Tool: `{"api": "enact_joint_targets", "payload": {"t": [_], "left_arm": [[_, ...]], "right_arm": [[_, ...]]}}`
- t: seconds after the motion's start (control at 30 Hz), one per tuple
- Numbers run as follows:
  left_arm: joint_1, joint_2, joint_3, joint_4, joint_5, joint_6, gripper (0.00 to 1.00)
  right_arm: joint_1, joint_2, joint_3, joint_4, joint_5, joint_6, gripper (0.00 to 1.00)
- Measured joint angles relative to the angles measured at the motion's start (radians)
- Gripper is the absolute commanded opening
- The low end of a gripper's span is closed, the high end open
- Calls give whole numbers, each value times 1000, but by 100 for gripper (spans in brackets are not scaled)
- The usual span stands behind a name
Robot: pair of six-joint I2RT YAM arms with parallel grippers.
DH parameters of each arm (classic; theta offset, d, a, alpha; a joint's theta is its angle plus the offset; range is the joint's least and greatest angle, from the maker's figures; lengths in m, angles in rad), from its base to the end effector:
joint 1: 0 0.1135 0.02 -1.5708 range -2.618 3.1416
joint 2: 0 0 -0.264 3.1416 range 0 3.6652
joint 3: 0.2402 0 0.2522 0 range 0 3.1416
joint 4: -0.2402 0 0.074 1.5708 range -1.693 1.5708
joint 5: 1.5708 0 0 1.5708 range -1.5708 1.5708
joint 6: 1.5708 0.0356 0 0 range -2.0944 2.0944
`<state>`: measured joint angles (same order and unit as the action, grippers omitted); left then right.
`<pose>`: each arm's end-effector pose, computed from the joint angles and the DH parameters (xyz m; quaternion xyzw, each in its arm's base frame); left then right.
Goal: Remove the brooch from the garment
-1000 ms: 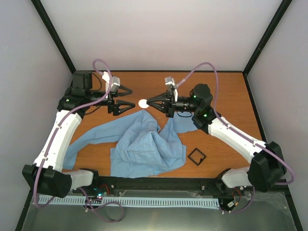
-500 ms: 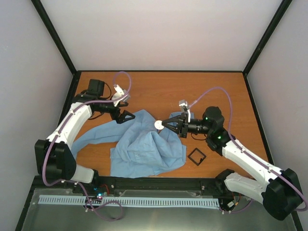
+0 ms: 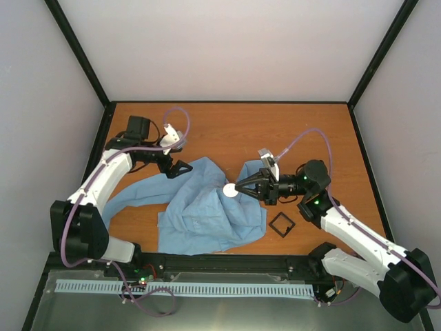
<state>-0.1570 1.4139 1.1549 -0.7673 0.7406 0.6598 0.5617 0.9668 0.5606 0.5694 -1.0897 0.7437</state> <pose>0.2756 -0.0680 0.2837 0.4459 0.7854 -0.2753 0.3295 0.1593 0.1375 0.3038 -0.3432 0.5870 0.6624 0.3143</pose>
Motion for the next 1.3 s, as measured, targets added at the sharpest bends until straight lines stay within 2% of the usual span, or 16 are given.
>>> {"api": "enact_joint_targets", "payload": {"t": [0.17, 0.3, 0.5, 0.6, 0.7, 0.9, 1.13, 1.3], "left_arm": [[11, -26, -58, 100, -34, -28, 100], [68, -33, -98, 238, -67, -95, 100], [200, 30, -110, 419, -117, -210, 100], [245, 77, -138, 475, -128, -241, 100], [286, 87, -229, 552, -126, -266, 100], [365, 89, -360, 723, -139, -317, 100], [378, 89, -479, 976, -151, -389, 96], [378, 93, -584, 1125, -161, -425, 100]], "right_arm": [[0, -40, 0, -5, -45, -10, 3], [0, -53, 0, -31, -71, -41, 3], [0, -66, 52, -266, -35, -196, 3], [0, -63, 95, -395, 38, -283, 3], [0, -61, 108, -484, 129, -344, 3], [-2, -16, 108, -572, 276, -394, 3], [-12, 70, 126, -659, 511, -415, 3], [-33, 155, 145, -722, 698, -422, 3]]}}
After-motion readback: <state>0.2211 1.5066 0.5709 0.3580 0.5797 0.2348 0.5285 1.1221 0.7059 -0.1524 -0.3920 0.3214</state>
